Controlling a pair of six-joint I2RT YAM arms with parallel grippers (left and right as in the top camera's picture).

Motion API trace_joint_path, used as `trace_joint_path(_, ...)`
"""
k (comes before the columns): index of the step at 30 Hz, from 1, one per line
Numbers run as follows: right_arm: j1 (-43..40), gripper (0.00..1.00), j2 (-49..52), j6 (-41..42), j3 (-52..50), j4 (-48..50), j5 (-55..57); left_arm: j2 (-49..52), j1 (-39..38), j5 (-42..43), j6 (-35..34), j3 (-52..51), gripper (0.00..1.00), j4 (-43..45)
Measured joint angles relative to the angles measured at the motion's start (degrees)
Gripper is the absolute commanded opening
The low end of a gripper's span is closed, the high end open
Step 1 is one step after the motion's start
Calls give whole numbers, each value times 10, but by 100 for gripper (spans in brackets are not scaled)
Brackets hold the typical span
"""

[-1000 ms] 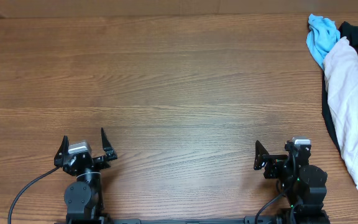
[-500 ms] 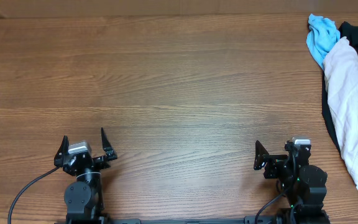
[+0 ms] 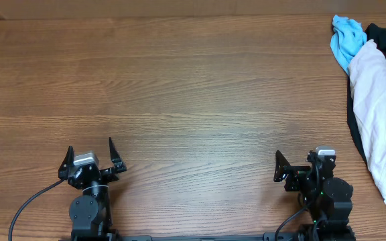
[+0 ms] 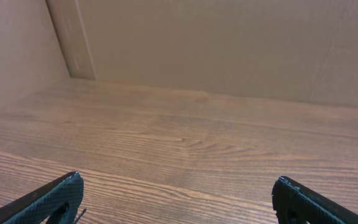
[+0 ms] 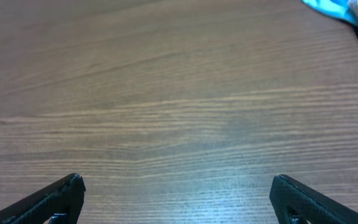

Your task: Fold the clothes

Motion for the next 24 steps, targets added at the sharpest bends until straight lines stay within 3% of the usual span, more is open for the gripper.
trace_joint_path(15,0,100,0,75,41,21,-79,0,0,0,0,0,100,0)
trace_joint_path(24,0,100,-1,86,138,145,-142,0,0,0,0,0,100,0)
